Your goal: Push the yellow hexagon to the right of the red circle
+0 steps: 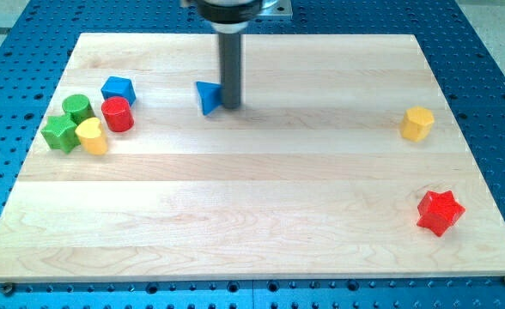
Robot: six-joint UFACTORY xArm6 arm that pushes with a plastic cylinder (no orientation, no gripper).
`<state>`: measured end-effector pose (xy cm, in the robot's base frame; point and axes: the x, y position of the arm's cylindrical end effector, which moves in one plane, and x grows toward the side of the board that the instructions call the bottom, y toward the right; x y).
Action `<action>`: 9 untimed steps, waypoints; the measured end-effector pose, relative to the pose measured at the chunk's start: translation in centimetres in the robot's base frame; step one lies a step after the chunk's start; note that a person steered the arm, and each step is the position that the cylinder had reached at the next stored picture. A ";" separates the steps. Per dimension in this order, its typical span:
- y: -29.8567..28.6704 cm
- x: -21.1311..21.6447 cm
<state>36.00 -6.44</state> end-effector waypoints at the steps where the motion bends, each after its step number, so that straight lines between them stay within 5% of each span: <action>1: -6.3 0.1; 3: -11.0 0.1; 4: -6.1 0.1; 7: 27.8 0.6; 9: 40.4 1.7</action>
<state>37.71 33.94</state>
